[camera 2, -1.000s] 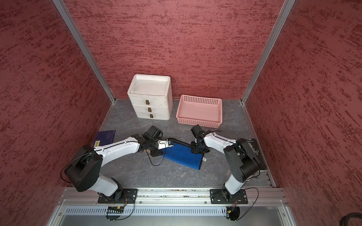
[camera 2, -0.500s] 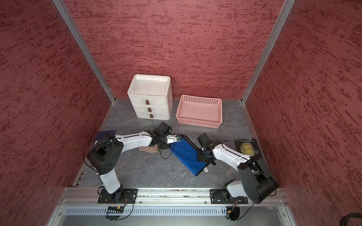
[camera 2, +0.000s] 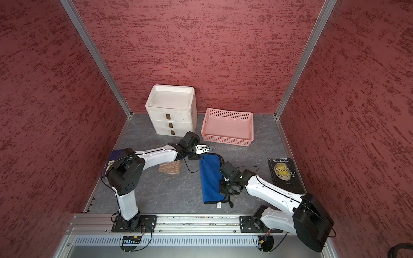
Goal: Fold the square dishcloth
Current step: Adjust the cleaning item at the center of the board.
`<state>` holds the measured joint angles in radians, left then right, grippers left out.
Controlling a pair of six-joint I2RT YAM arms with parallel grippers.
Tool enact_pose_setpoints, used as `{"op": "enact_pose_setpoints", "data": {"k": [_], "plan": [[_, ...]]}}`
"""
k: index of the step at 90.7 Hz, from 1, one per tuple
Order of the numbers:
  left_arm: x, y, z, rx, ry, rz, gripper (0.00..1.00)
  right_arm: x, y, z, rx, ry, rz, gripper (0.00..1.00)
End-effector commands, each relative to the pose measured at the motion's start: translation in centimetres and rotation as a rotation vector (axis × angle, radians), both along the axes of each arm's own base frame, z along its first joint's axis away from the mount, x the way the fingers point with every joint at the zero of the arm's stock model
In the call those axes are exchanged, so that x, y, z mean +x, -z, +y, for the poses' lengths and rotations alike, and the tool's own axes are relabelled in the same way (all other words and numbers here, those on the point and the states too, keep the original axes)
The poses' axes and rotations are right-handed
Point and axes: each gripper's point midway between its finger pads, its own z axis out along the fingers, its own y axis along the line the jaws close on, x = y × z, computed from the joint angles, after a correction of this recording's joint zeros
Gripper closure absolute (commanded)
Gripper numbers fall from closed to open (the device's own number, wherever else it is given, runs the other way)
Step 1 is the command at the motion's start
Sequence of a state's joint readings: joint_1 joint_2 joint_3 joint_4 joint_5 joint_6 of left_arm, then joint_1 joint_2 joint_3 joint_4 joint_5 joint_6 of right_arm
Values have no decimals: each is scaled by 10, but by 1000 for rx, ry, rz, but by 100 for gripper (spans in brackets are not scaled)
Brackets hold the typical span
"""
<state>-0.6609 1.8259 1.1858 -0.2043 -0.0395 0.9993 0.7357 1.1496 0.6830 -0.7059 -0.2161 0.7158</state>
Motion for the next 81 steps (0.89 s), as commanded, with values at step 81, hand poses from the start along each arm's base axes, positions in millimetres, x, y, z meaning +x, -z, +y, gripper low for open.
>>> {"op": "enact_pose_setpoints", "data": {"k": [81], "plan": [[-285,10,-47,-35,571,501,28,140,87,23,103,91,86,92]]}}
